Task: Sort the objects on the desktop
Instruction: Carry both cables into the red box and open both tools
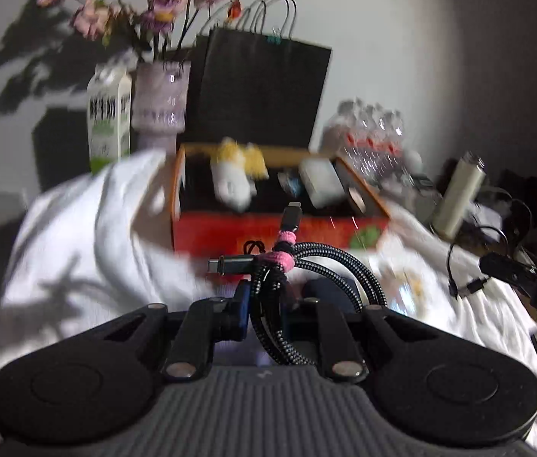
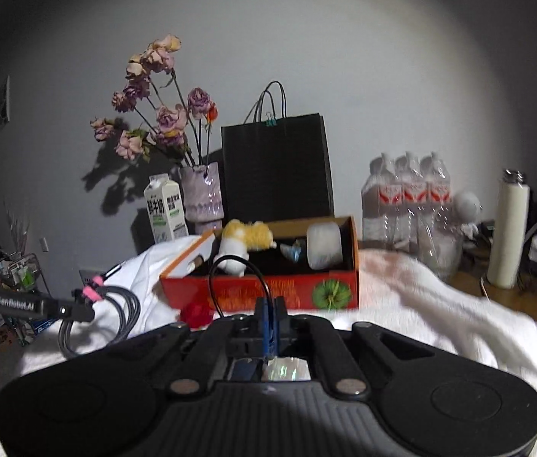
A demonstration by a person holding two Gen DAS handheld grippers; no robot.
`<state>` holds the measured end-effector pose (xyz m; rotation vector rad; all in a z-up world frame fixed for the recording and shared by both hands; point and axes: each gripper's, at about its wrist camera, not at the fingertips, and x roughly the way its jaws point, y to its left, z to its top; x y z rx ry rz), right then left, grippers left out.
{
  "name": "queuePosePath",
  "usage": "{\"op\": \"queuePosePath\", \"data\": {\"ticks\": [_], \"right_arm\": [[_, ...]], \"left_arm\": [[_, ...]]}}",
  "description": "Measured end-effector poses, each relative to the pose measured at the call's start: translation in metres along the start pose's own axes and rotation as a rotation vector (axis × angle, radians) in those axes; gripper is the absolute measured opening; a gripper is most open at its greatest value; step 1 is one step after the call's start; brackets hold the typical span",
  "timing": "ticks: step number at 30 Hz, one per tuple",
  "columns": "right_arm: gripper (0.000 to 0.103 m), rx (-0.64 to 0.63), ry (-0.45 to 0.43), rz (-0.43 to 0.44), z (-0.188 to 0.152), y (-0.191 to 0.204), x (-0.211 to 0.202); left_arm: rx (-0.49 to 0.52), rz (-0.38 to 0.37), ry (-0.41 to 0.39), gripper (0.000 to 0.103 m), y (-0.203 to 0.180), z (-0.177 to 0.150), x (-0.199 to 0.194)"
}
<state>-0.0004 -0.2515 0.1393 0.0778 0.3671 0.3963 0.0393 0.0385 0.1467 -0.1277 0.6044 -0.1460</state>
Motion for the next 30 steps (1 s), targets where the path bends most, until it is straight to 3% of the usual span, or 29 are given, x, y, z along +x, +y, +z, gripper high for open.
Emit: {"op": "queuePosePath", "data": {"ticks": [5,7,10,15,19,22,24,25,27,28,29,30], "right_arm": [[0.001,0.018,0.044,0.054,0.056,-0.017,0.081],[0.001,0.032,0.085,0.069,0.072,-0.021,0.122],[0.001,0.021,0.156,0.053,0.085,-0.022,0.186],[0.001,-0.007,0.271,-0.003,0.097,-0.025,0.288],[0.001,-0.01,0.343,-0.03,0.102,-0.03,0.348],[0.008,-0.003,0.363,-0.064,0.106,-0.036,0.379],[0.023,-0.008,0.397,-0.104,0.108,-0.038,0.396],[0.028,-0.016,0.398,-0.109,0.11,-0.038,0.4],[0.049,-0.024,0.376,-0.116,0.115,-0.037,0.398],[0.053,-0.027,0.362,-0.124,0.117,-0.037,0.395],[0.058,-0.031,0.353,-0.13,0.119,-0.036,0.393],[0.058,-0.037,0.352,-0.131,0.121,-0.035,0.391]], "left_arm": [[0.015,0.06,0.058,0.016,0.017,0.062,0.081],[0.025,0.051,0.099,0.016,0.02,0.081,0.12],[0.02,0.01,0.164,0.016,0.018,0.099,0.171],[0.051,0.044,0.204,0.016,0.006,0.118,0.243],[0.084,0.021,0.267,0.017,0.0,0.122,0.286],[0.095,0.034,0.258,0.03,-0.001,0.125,0.3],[0.089,0.04,0.228,0.043,0.001,0.129,0.298],[0.084,0.037,0.215,0.047,0.004,0.132,0.296],[0.078,0.039,0.196,0.054,0.008,0.138,0.291],[0.081,0.045,0.187,0.057,0.01,0.141,0.287],[0.079,0.06,0.174,0.067,0.011,0.144,0.283],[0.076,0.092,0.156,0.085,0.012,0.147,0.279]]}}
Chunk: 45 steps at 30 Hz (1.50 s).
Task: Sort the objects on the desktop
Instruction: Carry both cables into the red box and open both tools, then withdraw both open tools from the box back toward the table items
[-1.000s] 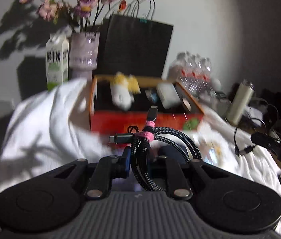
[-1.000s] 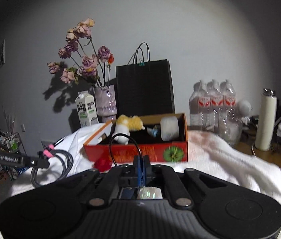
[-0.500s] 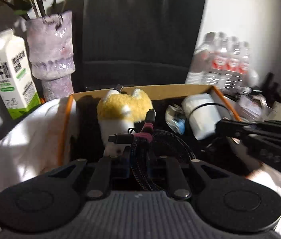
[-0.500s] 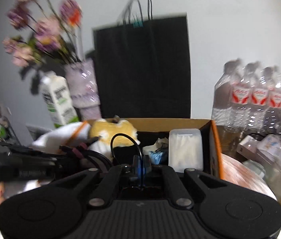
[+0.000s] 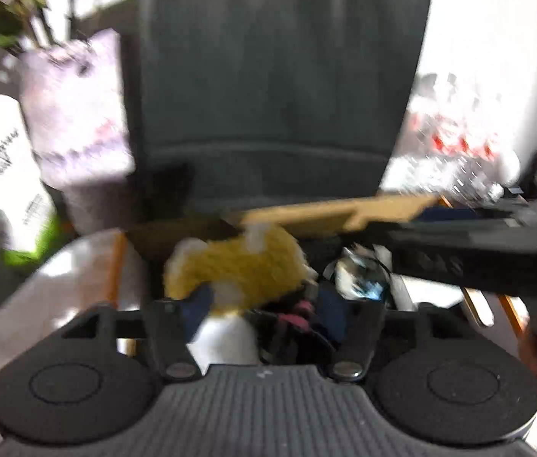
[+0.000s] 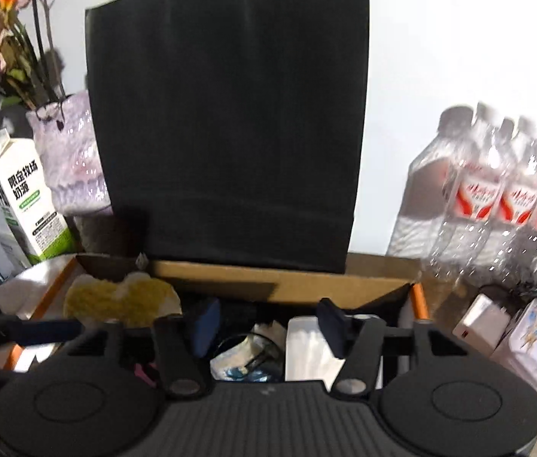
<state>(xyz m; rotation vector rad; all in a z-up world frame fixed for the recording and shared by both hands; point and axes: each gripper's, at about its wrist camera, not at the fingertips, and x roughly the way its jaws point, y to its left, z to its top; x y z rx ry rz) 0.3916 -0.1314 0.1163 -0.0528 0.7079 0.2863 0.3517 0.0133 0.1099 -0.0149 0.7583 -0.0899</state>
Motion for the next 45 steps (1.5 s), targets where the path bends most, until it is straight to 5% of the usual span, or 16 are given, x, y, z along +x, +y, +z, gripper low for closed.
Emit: {"op": "queuePosePath", "data": {"ticks": [2,4,6,13,21,29,32,38,45], "right_arm": [[0.06,-0.016,0.014,-0.006,0.001,0.002,-0.005],[0.068,-0.038,0.032,-0.026,-0.002,0.004,-0.009],[0.089,-0.068,0.044,-0.062,-0.008,0.007,-0.015],[0.089,-0.048,0.071,-0.056,-0.038,-0.004,-0.055],[0.093,-0.051,0.017,0.017,-0.082,-0.008,-0.134],[0.103,-0.046,-0.079,0.138,-0.179,-0.01,-0.23],[0.103,-0.049,-0.098,0.136,-0.226,-0.004,-0.253],[0.103,-0.089,-0.139,0.049,-0.309,0.024,-0.284],[0.103,-0.097,-0.199,0.027,-0.369,0.04,-0.313]], "left_arm": [[-0.021,0.095,-0.021,0.097,0.003,0.0,-0.006],[-0.044,0.151,0.036,0.097,0.007,-0.004,-0.006],[-0.079,0.184,0.083,0.097,0.013,-0.008,-0.007],[-0.042,0.278,0.099,0.098,0.017,-0.031,-0.044],[0.107,0.224,0.015,0.103,-0.003,-0.105,-0.123],[0.054,0.141,-0.099,0.103,-0.009,-0.224,-0.214],[0.009,0.103,-0.149,0.103,-0.014,-0.272,-0.242],[-0.085,0.155,-0.142,0.103,-0.025,-0.346,-0.256],[-0.06,0.154,-0.187,0.103,-0.04,-0.365,-0.263]]}}
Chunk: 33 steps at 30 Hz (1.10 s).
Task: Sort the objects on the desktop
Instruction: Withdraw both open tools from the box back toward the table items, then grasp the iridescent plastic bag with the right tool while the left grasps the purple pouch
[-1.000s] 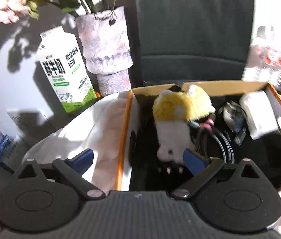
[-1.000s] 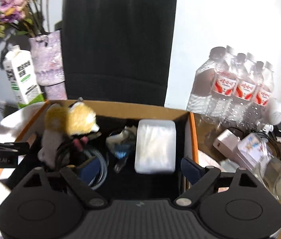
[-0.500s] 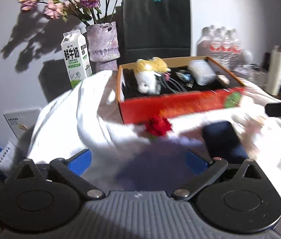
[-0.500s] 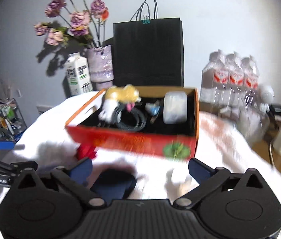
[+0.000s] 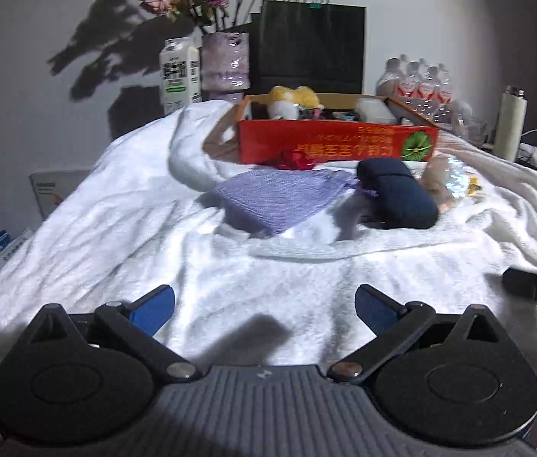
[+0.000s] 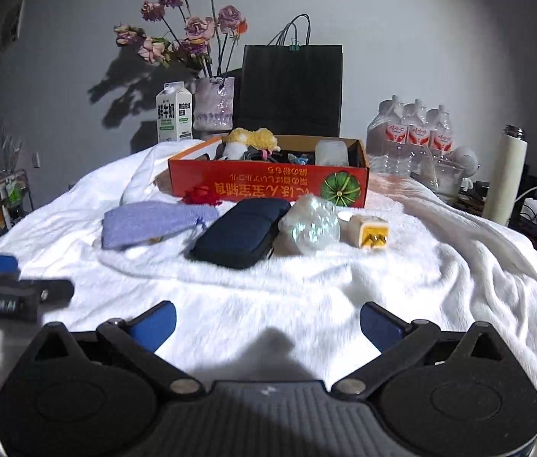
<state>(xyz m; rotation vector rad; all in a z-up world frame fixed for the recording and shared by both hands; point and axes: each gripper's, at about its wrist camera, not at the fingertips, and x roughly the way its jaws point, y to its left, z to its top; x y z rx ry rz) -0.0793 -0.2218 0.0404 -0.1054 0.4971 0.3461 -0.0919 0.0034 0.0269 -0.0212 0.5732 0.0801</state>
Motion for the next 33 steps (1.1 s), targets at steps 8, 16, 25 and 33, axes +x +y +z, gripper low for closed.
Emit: {"op": "queuePosePath", "data": {"ticks": [8,16,25,33], "right_arm": [[0.103,0.07,0.053,-0.023,-0.007,-0.007,0.008],[0.103,0.096,0.036,0.0,0.001,-0.019,0.024],[0.094,0.22,0.005,0.043,0.046,-0.045,0.083],[0.051,0.335,0.052,0.057,0.061,-0.06,0.138]], "left_arm": [[-0.008,-0.018,0.032,0.103,0.003,-0.01,0.011],[-0.002,-0.005,0.039,0.103,0.002,0.005,0.027],[0.196,0.041,0.01,0.093,-0.019,0.061,0.105],[0.26,-0.018,0.022,0.04,-0.029,0.071,0.129]]}}
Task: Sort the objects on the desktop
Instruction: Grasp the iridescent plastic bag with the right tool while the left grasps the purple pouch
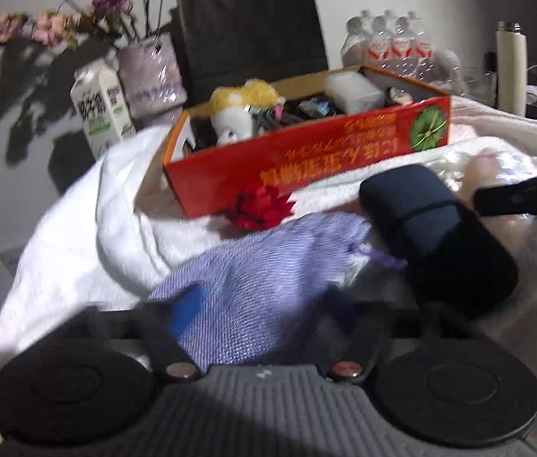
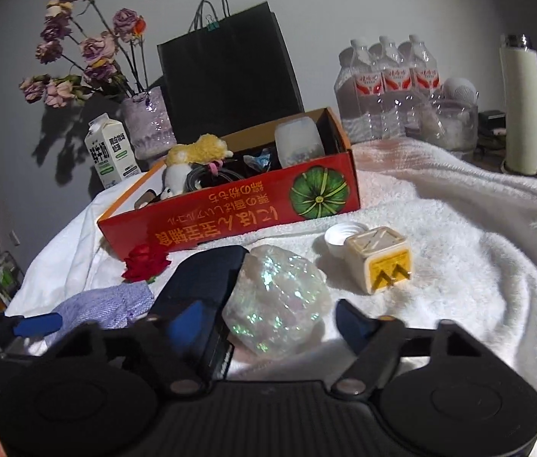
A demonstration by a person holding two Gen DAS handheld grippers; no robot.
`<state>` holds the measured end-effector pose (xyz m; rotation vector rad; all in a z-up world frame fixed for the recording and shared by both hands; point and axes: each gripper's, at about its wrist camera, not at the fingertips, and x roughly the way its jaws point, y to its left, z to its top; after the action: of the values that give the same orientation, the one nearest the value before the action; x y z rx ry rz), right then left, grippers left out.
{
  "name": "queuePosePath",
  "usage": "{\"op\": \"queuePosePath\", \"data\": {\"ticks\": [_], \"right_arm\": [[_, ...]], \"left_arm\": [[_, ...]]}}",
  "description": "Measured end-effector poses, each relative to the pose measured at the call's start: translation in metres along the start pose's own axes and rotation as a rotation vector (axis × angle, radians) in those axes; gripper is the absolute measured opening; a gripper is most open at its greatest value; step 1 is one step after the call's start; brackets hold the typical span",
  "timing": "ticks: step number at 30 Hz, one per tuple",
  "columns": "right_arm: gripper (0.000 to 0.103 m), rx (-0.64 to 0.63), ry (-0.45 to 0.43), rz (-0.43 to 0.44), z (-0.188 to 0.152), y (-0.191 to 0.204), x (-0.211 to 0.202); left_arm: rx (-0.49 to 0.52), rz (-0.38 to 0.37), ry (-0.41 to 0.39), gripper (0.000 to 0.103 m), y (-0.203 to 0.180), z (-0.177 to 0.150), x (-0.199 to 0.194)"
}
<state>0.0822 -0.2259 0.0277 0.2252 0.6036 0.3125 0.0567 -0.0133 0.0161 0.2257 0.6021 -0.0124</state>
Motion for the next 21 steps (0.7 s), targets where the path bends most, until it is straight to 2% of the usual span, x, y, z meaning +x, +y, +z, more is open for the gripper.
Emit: {"op": "queuePosePath", "data": {"ticks": [1,2,4,5,8,14,16,18,21], "right_arm": [[0.043,0.009,0.012,0.004,0.0,0.0,0.004],[0.041,0.009,0.01,-0.004,0.0,0.0,0.005],[0.039,0.007,-0.012,-0.005,-0.003,-0.001,0.001],[0.038,0.011,-0.017,-0.004,-0.004,-0.001,-0.002],[0.037,-0.007,-0.042,-0.003,-0.008,0.002,-0.018],[0.036,-0.089,-0.079,0.026,-0.021,0.021,-0.061],[0.036,-0.119,-0.092,0.023,-0.026,0.028,-0.076],[0.036,-0.135,-0.099,0.036,-0.031,0.033,-0.092],[0.036,-0.153,-0.102,0.069,-0.037,0.039,-0.114]], "left_arm": [[-0.012,-0.016,-0.007,0.031,0.002,0.0,-0.005],[-0.02,-0.036,-0.009,0.018,0.003,0.0,-0.009],[-0.03,-0.041,-0.021,0.012,0.006,-0.002,-0.02],[-0.038,-0.039,-0.035,0.004,0.007,-0.003,-0.027],[-0.105,-0.027,-0.061,0.004,0.017,-0.005,-0.05],[-0.326,-0.047,-0.046,0.004,0.043,-0.017,-0.093],[-0.397,-0.085,-0.032,0.004,0.052,-0.021,-0.108],[-0.466,-0.157,-0.038,0.004,0.061,-0.023,-0.126],[-0.516,-0.235,-0.065,0.004,0.068,-0.023,-0.15]]}}
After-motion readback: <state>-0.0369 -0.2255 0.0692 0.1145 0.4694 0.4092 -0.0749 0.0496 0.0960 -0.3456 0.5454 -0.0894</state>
